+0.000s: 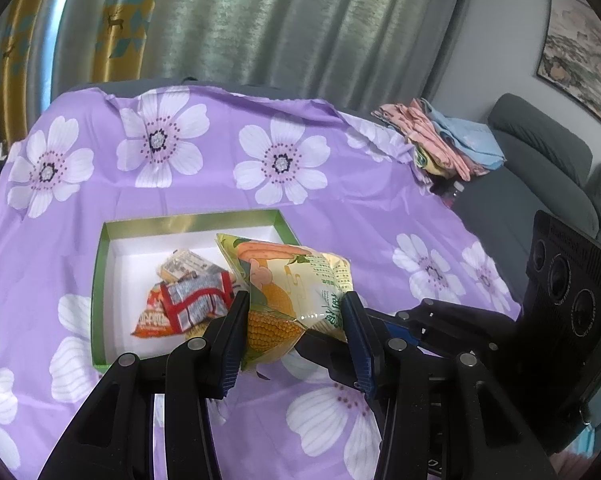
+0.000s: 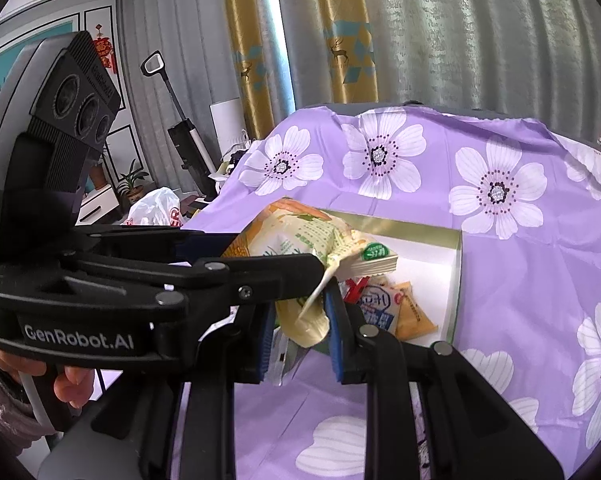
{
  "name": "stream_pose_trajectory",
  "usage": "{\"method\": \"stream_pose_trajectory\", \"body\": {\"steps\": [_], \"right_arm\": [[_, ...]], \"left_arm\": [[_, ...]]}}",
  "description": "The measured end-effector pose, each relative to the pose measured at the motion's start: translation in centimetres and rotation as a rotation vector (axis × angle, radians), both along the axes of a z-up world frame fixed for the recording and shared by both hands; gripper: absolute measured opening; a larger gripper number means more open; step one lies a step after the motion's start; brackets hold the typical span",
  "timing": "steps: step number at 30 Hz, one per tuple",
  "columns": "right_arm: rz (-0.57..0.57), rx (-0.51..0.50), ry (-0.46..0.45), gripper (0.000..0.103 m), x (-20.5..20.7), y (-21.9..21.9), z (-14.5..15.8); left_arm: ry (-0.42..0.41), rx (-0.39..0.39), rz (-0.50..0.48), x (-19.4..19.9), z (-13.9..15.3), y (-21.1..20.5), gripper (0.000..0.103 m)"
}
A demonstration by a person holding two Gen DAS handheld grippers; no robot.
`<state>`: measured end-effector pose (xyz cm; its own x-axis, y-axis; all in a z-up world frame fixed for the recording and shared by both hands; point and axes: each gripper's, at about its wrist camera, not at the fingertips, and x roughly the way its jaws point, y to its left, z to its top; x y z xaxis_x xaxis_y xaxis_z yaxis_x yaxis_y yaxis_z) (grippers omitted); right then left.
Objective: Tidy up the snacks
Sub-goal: 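Carry the corn snack packet into the green box and open the right gripper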
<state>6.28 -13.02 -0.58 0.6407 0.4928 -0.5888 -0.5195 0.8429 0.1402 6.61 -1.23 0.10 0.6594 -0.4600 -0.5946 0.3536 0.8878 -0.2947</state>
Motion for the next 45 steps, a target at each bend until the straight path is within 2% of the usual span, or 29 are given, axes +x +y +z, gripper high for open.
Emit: {"method": "stream_pose_trajectory", "body": {"steps": [12,21,26,34,45], "right_arm": [[-0.011,-0.008,-0.001,0.024,2.7,-0.1,-0.2],[-0.021,-0.013,-0.002,0.024,6.4,-0.7,0.3],[-0.029,-0.029,0.028,0.024,8.3,-0.9,-0.9],[-0.037,-0.041,0.142,0.024,10.0,-1.1,-5.5],[-0.031,-0.043,0.221,0.025,11.5,-0.9,-8.4]], "left_arm": [[0.002,0.016,-0.006,3.1,0.0,-0.3,0.046],[0.014,-0.012,-0.01,7.1,0.3,-0.4,0.046],[0.052,-0.01,-0.008,8.7,-1.7,-0.6,0.046],[0.17,-0.02,-0.003,10.7,-6.3,-0.5,0.046],[0.231,-0.005,0.008,11.9,-8.8,-0.2,0.046]]}}
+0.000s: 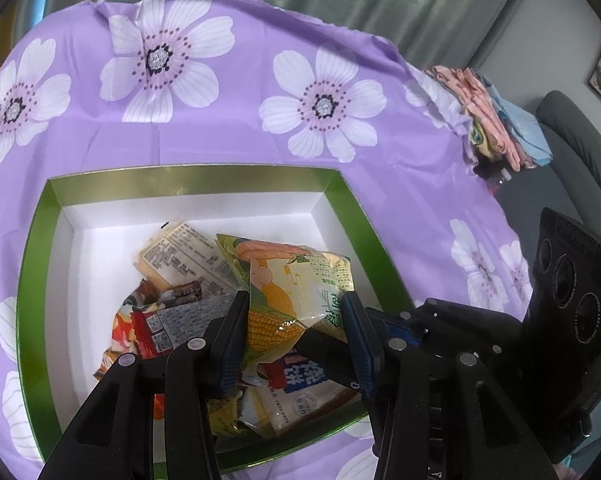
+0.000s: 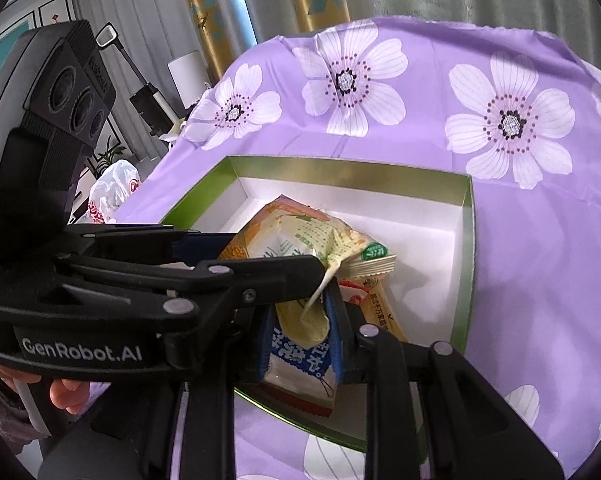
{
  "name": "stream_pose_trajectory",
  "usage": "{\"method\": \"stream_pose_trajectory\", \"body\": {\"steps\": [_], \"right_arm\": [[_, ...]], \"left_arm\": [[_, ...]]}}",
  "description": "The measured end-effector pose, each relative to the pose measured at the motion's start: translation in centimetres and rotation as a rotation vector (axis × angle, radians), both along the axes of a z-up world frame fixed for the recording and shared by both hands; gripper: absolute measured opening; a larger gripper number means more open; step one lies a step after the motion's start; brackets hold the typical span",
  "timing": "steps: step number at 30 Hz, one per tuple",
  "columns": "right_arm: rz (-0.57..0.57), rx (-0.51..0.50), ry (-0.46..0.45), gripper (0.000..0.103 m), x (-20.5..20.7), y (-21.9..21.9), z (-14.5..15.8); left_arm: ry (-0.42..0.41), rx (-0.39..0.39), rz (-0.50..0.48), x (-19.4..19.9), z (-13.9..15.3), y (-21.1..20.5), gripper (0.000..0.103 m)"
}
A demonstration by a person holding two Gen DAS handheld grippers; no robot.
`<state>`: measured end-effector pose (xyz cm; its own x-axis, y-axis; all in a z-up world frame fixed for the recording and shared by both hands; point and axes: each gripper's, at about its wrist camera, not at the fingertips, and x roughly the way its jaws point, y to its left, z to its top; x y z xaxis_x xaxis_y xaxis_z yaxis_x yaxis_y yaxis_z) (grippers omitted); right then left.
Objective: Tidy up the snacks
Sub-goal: 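Carry the corn snack packet into the green box and open the right gripper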
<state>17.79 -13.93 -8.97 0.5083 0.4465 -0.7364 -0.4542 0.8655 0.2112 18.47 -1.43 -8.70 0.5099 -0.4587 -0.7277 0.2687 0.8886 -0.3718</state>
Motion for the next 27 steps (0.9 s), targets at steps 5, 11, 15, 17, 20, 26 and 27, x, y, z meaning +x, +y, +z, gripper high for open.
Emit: {"method": "stream_pose_trajectory", "body": {"steps": [5,11,15,17,20,26,27], "right_arm": [[0.004,-0.016,0.015,0.025,0.3,0.3,-0.5],[0.003,-0.02,0.035,0.025,0.6,0.2,-1.0],[0.005,-0.025,0.045,0.026,0.6,0.3,-1.1],[0.006,-0.026,0.047,0.026,0.6,0.3,-1.1],[0.005,-0.03,0.053,0.027,0.7,0.4,-1.2],[-0.004,-0.018,0.073,0.027,0.8,0.3,-1.3],[-0.006,-0.018,0.074,0.028,0.8,0.3,-1.3]], "left_arm": [[0.011,0.01,0.001,0.2,-0.5,0.0,0.046],[0.025,0.019,0.003,0.3,-0.9,-0.1,0.046],[0.032,0.025,0.006,0.4,-1.0,-0.1,0.046],[0.035,0.028,0.008,0.4,-1.0,-0.2,0.046],[0.041,0.031,0.013,0.5,-1.1,-0.2,0.046],[0.057,0.025,0.033,0.5,-1.4,0.1,0.046],[0.056,0.03,0.034,0.5,-1.4,0.0,0.046]]}}
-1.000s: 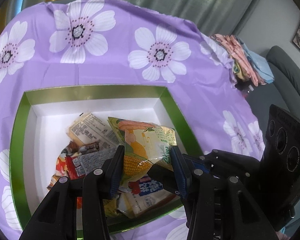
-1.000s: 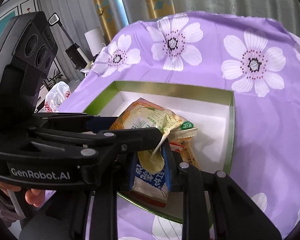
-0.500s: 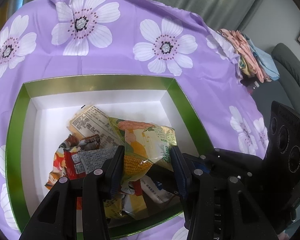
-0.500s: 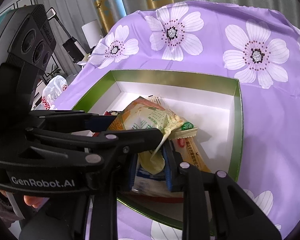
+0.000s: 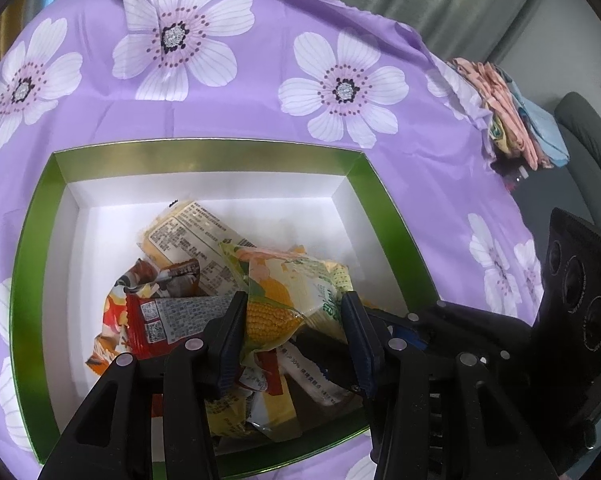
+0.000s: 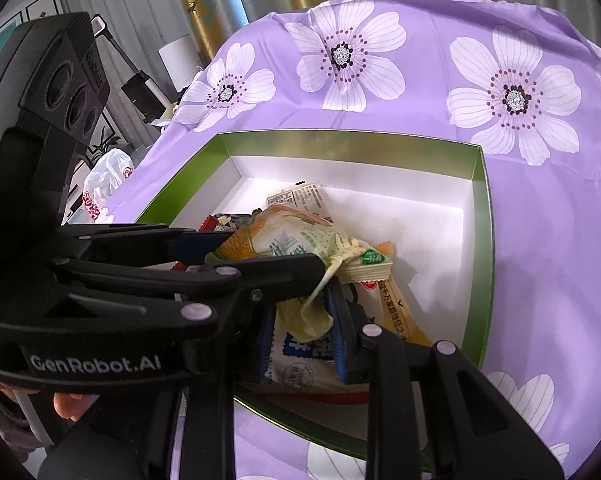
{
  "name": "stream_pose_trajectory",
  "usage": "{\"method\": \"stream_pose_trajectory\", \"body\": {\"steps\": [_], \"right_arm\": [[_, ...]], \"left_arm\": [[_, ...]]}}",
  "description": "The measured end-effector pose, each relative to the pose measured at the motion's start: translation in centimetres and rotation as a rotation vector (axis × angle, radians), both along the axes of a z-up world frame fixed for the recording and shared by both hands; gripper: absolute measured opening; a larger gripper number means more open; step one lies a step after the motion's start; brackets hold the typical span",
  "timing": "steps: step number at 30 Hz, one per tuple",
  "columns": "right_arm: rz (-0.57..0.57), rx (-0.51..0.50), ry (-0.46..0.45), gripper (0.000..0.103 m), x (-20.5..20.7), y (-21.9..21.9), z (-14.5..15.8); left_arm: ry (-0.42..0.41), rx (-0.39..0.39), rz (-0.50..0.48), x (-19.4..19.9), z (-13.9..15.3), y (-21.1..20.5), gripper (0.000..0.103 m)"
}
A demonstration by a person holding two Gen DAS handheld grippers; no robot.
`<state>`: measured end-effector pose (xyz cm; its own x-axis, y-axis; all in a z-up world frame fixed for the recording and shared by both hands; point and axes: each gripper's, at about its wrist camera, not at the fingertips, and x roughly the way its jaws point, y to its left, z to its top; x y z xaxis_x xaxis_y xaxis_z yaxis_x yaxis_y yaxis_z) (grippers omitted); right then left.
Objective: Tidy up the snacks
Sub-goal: 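Carry the corn snack packet into the green box and open the right gripper, then withdraw the right gripper from the green box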
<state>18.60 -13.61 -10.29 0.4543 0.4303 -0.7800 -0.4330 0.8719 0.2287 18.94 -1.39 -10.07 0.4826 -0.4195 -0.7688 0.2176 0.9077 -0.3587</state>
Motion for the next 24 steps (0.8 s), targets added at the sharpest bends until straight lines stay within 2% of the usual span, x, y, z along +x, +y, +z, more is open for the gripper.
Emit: {"method": "stream_pose_trajectory", "body": {"steps": [5,8,11,12,13,20,24], "right_arm": [[-0.004,0.004,0.007,0.038,0.0,0.1,0.0],[-0.004,0.0,0.006,0.043,-0.1,0.2,0.1],[-0.01,0.0,0.003,0.046,-0.2,0.0,0.2],[-0.013,0.001,0.0,0.048,-0.3,0.0,0.3],[-0.017,0.003,-0.005,0.049,-0.4,-0.1,0.5],[-0.028,-0.011,-0.037,0.063,-1.0,-0.3,1.5],[-0.037,-0.027,-0.072,0.078,-1.8,-0.5,2.5]], "left_arm": [[0.008,0.009,0.006,0.0,0.0,0.0,0.046],[0.006,0.022,0.012,-0.1,0.0,-0.1,0.051],[0.001,0.03,0.019,-0.3,0.3,0.1,0.065],[-0.001,0.026,0.023,-0.4,0.4,0.3,0.074],[-0.002,0.025,0.026,-0.5,0.5,0.3,0.08],[-0.02,0.05,0.042,-1.4,1.5,0.5,0.083],[-0.044,0.063,0.056,-2.1,2.4,0.9,0.095]]}}
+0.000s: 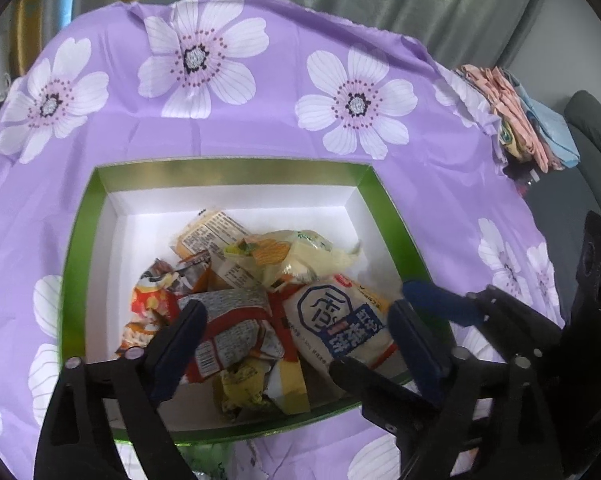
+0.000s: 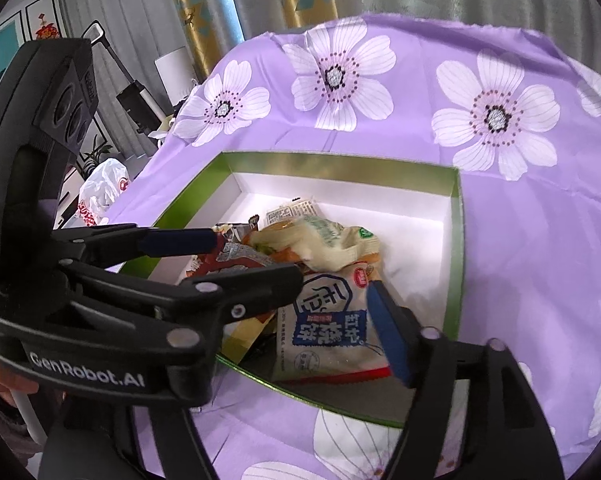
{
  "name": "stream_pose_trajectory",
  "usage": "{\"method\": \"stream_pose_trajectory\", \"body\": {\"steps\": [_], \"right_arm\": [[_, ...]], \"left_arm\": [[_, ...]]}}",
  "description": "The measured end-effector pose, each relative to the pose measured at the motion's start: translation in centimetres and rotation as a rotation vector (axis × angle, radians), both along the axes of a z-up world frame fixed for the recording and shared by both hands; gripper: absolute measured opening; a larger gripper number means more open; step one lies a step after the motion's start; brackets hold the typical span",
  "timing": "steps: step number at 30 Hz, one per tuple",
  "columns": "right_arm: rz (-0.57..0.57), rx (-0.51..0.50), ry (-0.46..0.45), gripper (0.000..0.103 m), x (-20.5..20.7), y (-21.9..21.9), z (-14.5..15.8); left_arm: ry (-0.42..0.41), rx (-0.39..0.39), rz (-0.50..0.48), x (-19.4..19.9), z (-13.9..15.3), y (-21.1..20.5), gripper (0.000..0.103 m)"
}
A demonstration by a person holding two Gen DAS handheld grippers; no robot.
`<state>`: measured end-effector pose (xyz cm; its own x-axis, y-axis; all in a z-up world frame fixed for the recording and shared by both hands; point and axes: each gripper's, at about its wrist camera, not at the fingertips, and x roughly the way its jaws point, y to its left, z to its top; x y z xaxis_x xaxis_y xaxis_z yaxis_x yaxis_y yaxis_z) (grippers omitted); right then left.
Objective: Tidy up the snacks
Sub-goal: 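Withdraw the right gripper from the green box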
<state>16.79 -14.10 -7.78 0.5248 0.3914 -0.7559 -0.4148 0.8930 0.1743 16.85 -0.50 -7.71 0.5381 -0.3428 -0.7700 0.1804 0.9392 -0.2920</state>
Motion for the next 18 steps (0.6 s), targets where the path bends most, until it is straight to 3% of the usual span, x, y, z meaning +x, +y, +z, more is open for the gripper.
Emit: {"method": "stream_pose_trajectory", "body": {"steps": [9,18], "right_arm": [[-0.026,-0.018,-0.053,0.09,-2.0,-0.5,2.1],[-0.039,-0.021,-0.132,0.091,-5.2,-0.7,4.9]], "left_arm": [[-0.052,0.02,0.01,-2.0,2.2,0.6,0.101],[-0.119,0.007,0.018,-5.5,4.7,1.3,0.102]]}}
